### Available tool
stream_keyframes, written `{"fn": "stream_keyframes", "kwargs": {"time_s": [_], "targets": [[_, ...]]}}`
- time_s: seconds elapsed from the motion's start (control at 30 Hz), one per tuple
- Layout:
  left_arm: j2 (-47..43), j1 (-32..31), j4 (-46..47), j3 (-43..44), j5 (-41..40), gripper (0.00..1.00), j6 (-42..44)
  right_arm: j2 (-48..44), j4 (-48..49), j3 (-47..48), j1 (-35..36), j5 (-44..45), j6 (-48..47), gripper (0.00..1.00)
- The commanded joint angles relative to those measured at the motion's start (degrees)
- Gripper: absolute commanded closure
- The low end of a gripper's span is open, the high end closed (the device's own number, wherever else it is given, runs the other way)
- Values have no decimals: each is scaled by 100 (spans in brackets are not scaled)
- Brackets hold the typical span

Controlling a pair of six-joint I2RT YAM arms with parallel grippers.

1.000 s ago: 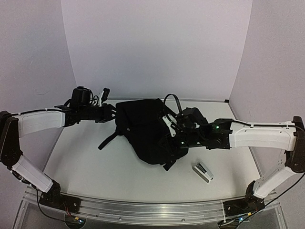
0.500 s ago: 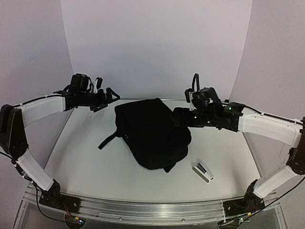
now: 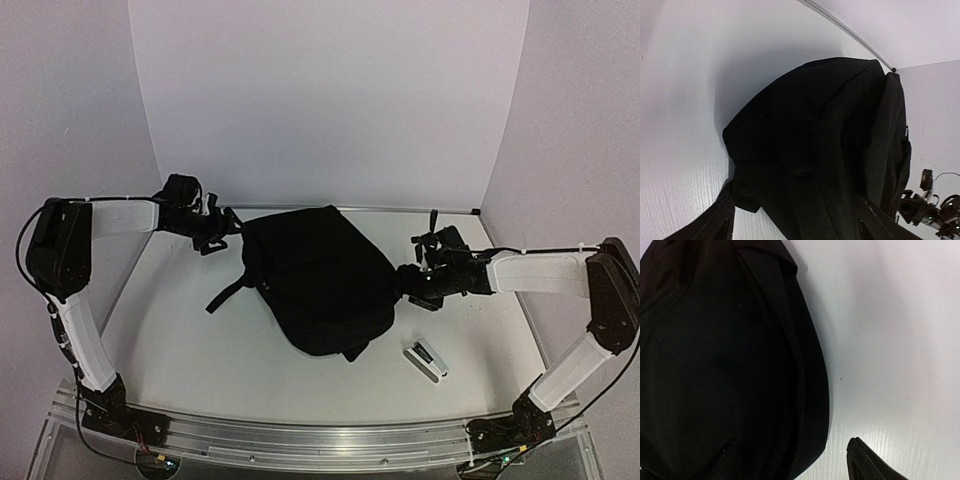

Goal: Pack the student bag
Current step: Zip the student bag at the center of the board, then adjust the student bag at the center of the board.

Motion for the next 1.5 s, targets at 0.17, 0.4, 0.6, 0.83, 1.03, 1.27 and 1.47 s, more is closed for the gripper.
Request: {"fn": "stream_keyframes", "kwargs": {"time_s": [0.17,0.4,0.6,0.83,1.03,1.27,1.47], "targets": [[133,-15,1065,-524,921,45,-650,514,1135,-67,23,-1163,130,82],[288,-22,1860,-674,1451,73,-940,351,1142,-384,28,-1148,139,100],[346,-48,2351,-868,1814,97,-1062,351,1130,-258,24,-644,195,100],[-177,-235,2418,-1505,1746,100,-996,807,1037,472,-120,0,-35,100],[-1042,-1058,1909,-2118,1267,100,-427,1453,883,1375,-457,853,-519,100],[-1793,-2327,2265,-2900,1069,100,-421,2312,665,2695,-544,1298,-1086,100],[-2048,-3284,2600,-3104,891,100,-776,2775,582,3289,-552,1076,-1455,94]]}}
